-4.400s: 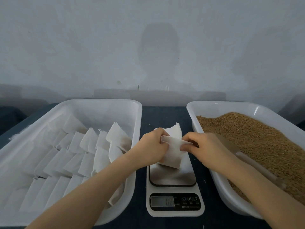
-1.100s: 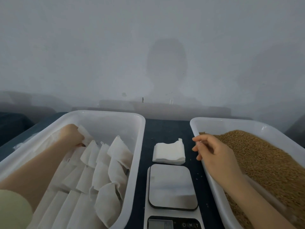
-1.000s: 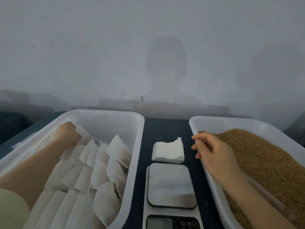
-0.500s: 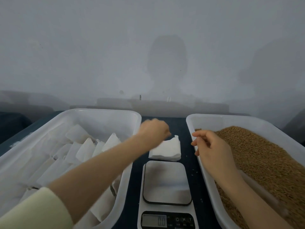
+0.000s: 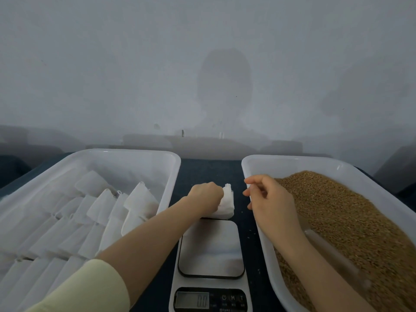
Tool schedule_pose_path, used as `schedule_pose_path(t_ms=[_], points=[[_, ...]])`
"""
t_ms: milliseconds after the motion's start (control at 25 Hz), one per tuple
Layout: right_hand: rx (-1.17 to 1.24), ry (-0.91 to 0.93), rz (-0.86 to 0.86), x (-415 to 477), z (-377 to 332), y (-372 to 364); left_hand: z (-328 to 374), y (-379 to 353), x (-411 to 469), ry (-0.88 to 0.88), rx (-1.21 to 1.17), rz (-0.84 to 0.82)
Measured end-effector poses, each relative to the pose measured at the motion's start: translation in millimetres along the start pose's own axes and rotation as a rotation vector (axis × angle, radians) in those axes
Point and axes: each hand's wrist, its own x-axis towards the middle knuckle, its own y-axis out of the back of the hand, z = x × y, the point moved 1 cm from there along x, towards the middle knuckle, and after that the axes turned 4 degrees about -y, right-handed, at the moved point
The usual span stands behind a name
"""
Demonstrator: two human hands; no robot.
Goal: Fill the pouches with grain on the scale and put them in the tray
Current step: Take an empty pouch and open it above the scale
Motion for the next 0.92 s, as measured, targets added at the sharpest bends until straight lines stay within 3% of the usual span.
schedule_pose_path(t_ms=[120, 320, 440, 560, 640, 800, 920], points=[[-0.008, -0.005, -0.003, -0.5, 0.2, 0.9, -10.0, 4.5, -6.4, 0.138, -0.207, 0.101], [-0.030, -0.026, -0.018, -0.4, 1.5, -1.0, -47.2, 33.8, -28.7, 0.321, -0.697, 0.473], [-0.034, -0.035, -0.046, -1.3, 0.6, -2.1, -57.9, 36.9, -53.7, 0.358, -1.172, 0.526], [-0.016, -0.038, -0.125, -4.5, -2.1, -5.0, -47.9, 34.2, -89.6, 0.258, -1.693, 0.423], [0.023, -0.044, -0.225, -6.4, -5.2, -7.5, -37.0, 29.4, -110.2, 0.156, -1.866, 0.291], [0.088, -0.061, -0.337, -9.2, -8.9, -8.9, -16.7, 13.8, -134.4, -0.034, -1.821, 0.077], [0.131, -0.044, -0.301, -9.8, -10.0, -6.9, -11.9, 9.0, -135.5, -0.026, -1.762, 0.041]])
